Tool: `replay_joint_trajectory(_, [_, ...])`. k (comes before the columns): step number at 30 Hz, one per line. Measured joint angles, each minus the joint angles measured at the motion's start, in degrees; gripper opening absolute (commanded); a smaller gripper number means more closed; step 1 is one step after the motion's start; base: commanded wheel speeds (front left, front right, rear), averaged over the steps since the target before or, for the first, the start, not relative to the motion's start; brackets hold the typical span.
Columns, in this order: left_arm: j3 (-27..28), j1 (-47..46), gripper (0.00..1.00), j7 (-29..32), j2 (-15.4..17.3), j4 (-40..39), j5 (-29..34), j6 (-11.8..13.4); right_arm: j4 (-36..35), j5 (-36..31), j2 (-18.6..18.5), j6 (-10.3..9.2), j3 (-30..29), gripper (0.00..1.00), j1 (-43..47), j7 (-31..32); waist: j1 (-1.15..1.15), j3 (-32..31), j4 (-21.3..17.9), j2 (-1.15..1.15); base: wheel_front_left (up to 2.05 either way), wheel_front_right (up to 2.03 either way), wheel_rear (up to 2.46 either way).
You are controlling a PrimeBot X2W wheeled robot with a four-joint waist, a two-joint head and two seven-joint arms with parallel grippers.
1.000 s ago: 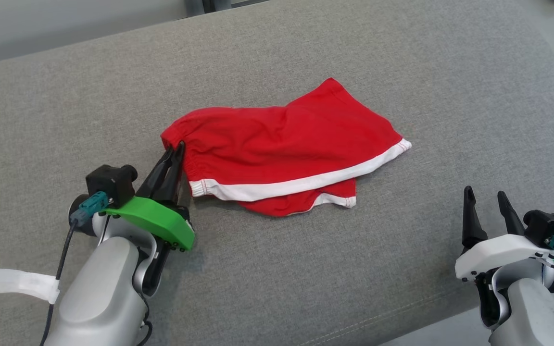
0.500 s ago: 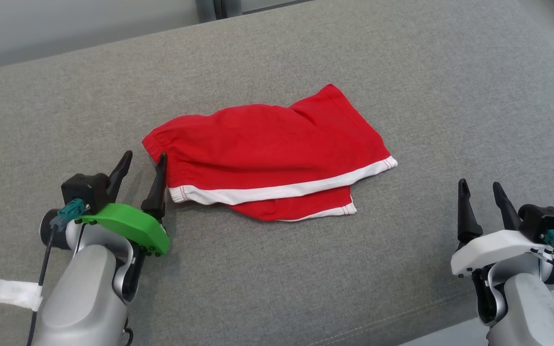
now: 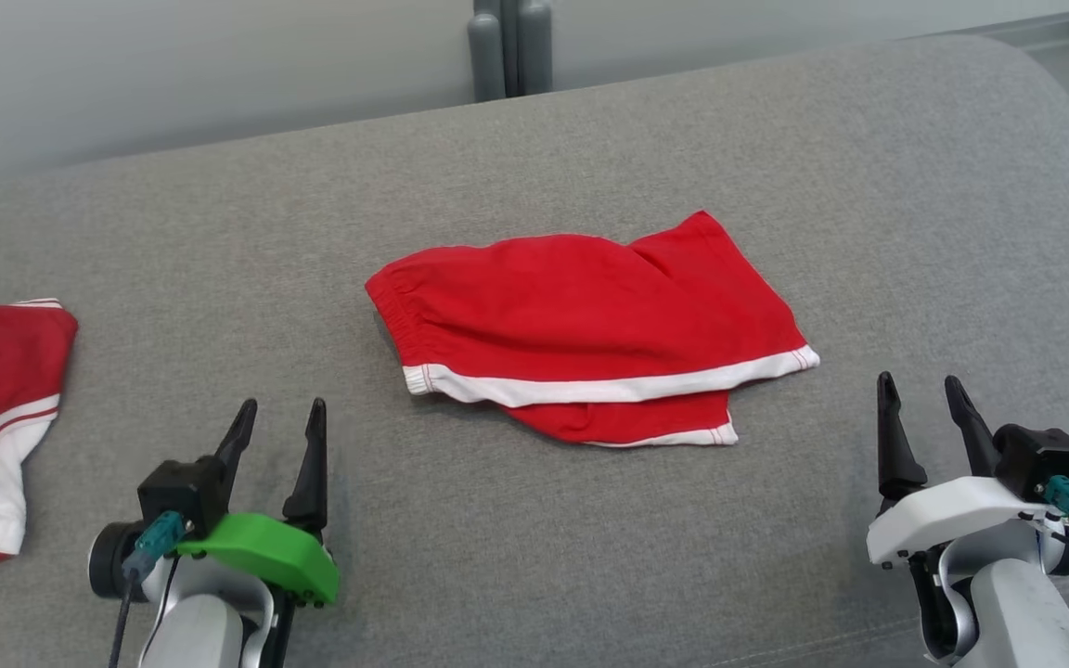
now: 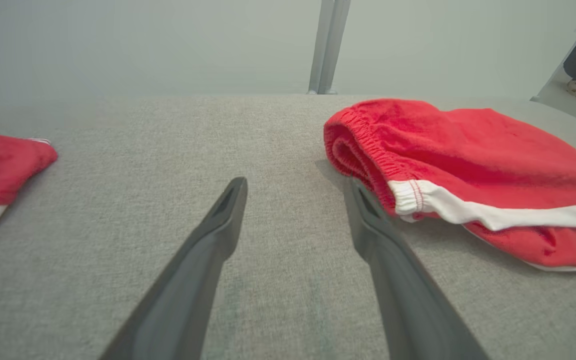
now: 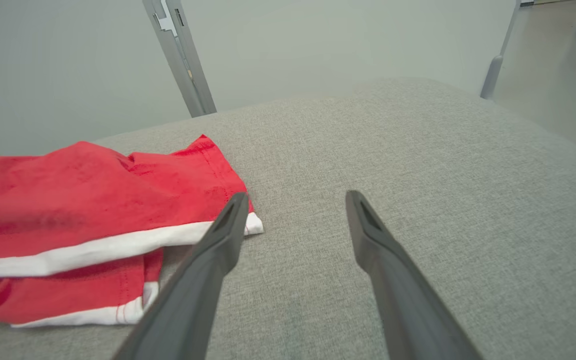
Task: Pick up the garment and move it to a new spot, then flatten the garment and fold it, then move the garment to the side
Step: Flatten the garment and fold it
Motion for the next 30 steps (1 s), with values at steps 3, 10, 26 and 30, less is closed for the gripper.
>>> replay_joint_trajectory(3, [1.83, 3.05, 1.00, 0.00, -0.64, -1.60, 1.92, 0.00, -0.21, -0.43, -0.02, 0.00, -0.37, 1.00, 0.41, 0.00, 0.00, -1.38, 1.65, 0.00, 0.00, 0.00, 0.00])
replay_joint_trajectory(10, [5.76, 8.76, 1.00, 0.00, -2.23, -5.80, 5.58, 0.00, -0.56, -2.30, 0.00, 0.00, -1.16, 1.00, 3.28, 0.00, 0.00, -4.69, 5.23, 0.00, 0.00, 0.00, 0.00])
replay_joint_trajectory(26, [8.21, 16.14, 1.00, 0.00, -3.47, -11.02, 9.92, -0.01, -1.51, -3.55, 0.00, 0.00, -2.94, 1.00, 7.59, 0.00, 0.00, -9.90, 9.01, 0.00, 0.00, 0.00, 0.00])
replay_joint_trajectory(30, [7.75, 16.48, 1.00, 0.00, -3.60, -11.25, 10.09, -0.03, -1.46, -3.46, -0.01, 0.00, -3.18, 1.00, 7.93, 0.00, 0.00, -10.10, 9.11, 0.00, 0.00, 0.00, 0.00])
